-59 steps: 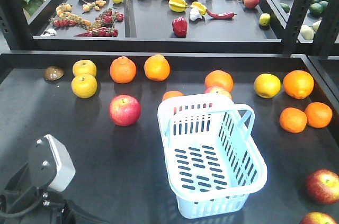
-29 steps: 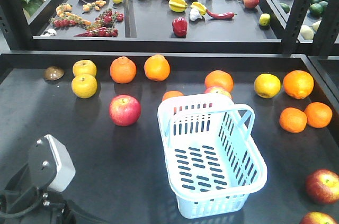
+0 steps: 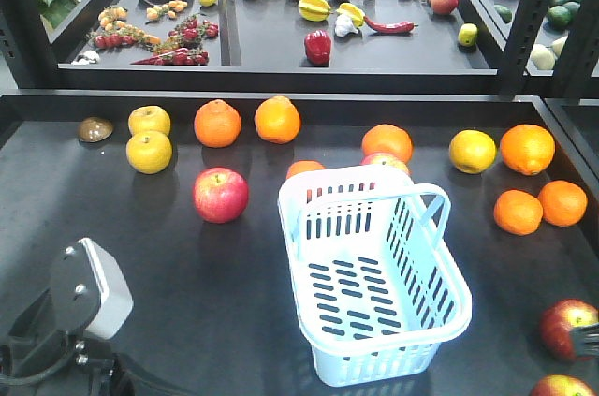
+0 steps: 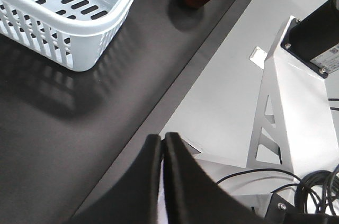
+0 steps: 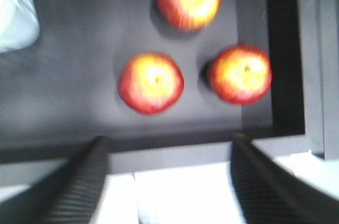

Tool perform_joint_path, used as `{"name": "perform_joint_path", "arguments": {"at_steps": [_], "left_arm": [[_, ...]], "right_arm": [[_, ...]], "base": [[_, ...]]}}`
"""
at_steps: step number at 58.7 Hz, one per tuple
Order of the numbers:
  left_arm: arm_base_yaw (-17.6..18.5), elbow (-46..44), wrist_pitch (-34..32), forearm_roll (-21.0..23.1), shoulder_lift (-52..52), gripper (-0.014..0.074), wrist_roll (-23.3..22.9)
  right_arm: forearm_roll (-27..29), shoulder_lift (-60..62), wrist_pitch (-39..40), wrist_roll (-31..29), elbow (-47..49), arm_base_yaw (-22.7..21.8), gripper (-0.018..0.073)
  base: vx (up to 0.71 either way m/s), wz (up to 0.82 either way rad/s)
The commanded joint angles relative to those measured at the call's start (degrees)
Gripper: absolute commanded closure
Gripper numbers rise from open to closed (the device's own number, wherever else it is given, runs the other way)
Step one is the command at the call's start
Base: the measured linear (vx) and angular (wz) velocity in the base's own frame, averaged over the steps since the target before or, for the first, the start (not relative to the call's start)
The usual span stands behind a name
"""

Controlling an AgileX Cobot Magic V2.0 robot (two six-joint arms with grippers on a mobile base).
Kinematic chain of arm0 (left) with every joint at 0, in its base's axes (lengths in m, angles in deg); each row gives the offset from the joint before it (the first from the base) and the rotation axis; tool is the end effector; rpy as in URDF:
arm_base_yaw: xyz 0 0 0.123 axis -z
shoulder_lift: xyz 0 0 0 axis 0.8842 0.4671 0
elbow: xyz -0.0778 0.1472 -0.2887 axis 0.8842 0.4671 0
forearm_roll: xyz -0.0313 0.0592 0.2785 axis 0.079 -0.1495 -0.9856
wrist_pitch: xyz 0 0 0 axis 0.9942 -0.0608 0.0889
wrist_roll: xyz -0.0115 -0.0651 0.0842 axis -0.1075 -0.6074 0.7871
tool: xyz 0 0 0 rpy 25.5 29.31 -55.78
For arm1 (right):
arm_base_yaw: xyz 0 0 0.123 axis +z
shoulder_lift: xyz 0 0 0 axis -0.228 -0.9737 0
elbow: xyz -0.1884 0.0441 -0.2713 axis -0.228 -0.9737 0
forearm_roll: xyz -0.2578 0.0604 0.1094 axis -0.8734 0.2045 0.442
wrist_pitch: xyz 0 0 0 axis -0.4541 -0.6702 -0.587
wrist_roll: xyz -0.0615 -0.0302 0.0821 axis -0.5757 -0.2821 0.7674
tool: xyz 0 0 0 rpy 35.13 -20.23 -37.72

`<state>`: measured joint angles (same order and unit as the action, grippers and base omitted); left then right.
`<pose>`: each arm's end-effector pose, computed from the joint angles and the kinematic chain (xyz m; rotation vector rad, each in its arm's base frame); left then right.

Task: Pick three apples into basket with both arms
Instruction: 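Lower the right gripper over a red apple and close on it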

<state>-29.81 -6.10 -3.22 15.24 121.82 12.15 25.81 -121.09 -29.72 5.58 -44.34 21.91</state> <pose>0.1270 -0.1435 0.2867 0.9773 2.2401 -0.8591 0.1730 0.0005 0.2876 0.0350 2.9000 -0.3084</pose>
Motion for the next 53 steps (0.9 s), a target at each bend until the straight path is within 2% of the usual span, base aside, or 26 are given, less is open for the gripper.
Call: {"name": "perform_joint_path", "arguments": {"at_steps": [1,6,16,24,28,32,36,42,47,53], "left_arm": [[0.3,-1.3,-1.5,2.8,-0.7,0.0603,-0.2],[0.3,-1.3,-1.5,2.8,-0.7,0.0603,-0.2],[0.3,-1.3,-1.5,2.8,-0.7,0.0603,-0.2],[0.3,-1.3,-1.5,2.8,-0.7,0.0603,-0.2],[0.3,-1.3,-1.5,2.8,-0.7,0.0603,-0.2],[0.3,-1.3,-1.5,2.8,-0.7,0.0603,-0.2],[0.3,-1.3,-1.5,2.8,-0.7,0.0603,-0.2],[0.3,-1.3,-1.5,2.8,-0.7,0.0603,-0.2],[0.3,-1.3,-1.5,2.8,-0.7,0.0603,-0.2],[0.3,-1.3,-1.5,2.8,-0.7,0.0603,-0.2]], "right_arm": [[-3.9,-4.8,0.4,-0.7,1.8,-0.3,-0.0079],[-4.9,-7.6,0.4,-0.4,1.8,-0.3,-0.0111],[-5.3,-7.9,0.7,-0.5,1.8,-0.3,-0.0093],[-1.9,-7.8,0.6,-0.6,1.8,-0.3,-0.0047],[0.5,-8.0,0.9,-3.0,1.8,-0.3,-0.0022],[-0.1,-9.2,0.9,-5.0,1.8,-0.9,-0.0013],[-0.3,-11.5,0.9,-6.3,1.8,-4.1,-0.0012],[1.2,-14.7,1.1,-10.0,2.7,-11.7,-0.0012],[9.3,-16.7,3.3,-14.5,4.0,-17.6,-0.0012],[18.0,-18.2,7.1,-20.9,4.0,-21.2,-0.0012]], "base": [[0.0,0.0],[0.0,0.0],[0.0,0.0],[0.0,0.0],[0.0,0.0],[0.0,0.0],[0.0,0.0],[0.0,0.0],[0.0,0.0],[0.0,0.0]]}}
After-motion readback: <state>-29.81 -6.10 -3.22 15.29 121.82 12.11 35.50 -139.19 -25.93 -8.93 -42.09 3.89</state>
